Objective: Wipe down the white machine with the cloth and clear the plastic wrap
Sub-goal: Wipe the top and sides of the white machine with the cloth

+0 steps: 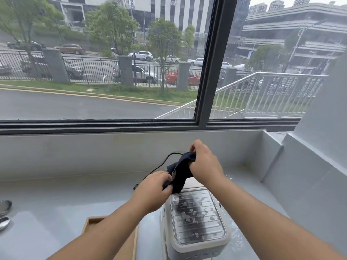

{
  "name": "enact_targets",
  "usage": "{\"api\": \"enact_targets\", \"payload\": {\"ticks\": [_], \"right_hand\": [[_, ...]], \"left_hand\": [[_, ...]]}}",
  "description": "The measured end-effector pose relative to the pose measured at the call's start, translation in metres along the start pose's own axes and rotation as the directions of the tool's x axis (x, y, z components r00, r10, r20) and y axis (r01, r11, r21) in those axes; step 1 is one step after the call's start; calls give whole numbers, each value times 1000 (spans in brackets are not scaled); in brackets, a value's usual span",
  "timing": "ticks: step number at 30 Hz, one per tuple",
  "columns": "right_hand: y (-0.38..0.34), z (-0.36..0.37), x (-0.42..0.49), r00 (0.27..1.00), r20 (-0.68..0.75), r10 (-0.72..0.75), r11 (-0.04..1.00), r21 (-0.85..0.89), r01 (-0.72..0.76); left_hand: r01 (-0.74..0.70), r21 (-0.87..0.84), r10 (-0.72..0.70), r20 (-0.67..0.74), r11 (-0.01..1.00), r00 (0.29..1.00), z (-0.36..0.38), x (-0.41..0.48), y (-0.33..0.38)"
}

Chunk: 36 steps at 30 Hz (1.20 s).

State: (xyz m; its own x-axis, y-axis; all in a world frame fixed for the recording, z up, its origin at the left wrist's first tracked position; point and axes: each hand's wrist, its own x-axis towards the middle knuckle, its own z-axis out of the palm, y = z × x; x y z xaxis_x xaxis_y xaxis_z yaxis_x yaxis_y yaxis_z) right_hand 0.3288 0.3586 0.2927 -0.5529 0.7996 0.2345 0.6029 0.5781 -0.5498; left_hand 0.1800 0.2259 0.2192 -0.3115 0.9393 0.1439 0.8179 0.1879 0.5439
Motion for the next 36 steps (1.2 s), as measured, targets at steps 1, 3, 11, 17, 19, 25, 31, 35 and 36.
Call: {"api": "enact_targets", "payload": {"ticks": [1,3,11,17,19,25,31,35,36], "right_hand": [[6,1,0,999,-17,-27,998,-60,25],[16,6,0,996,-16,-88,981,-173,84],[45,41,-8,895,381,-230,856,-358,373],[51,64,-5,892,376,-249,896,-259,360],[51,72,-5,894,370,-254,913,-213,348],[50,82,-18,885,355,-300,906,-183,380],[46,73,-40,847,398,-351,878,-174,446],[46,63,-65,836,403,-372,897,-74,435],[47,61,-71,841,399,-364,902,-75,426]], "left_hand": [[20,-16,-20,14,1000,1000,9,0,1],[66,-61,-66,3,996,998,25,0,6],[224,-155,-245,-133,962,960,78,5,23],[192,-165,-226,-220,967,949,84,-4,29],[206,-220,-261,-260,953,930,83,-6,29],[229,-301,-321,-304,926,897,84,-8,29],[239,-273,-316,-290,932,903,81,-9,32],[207,-243,-270,-262,948,927,78,-12,35],[199,-229,-256,-255,953,933,77,-13,36]]}}
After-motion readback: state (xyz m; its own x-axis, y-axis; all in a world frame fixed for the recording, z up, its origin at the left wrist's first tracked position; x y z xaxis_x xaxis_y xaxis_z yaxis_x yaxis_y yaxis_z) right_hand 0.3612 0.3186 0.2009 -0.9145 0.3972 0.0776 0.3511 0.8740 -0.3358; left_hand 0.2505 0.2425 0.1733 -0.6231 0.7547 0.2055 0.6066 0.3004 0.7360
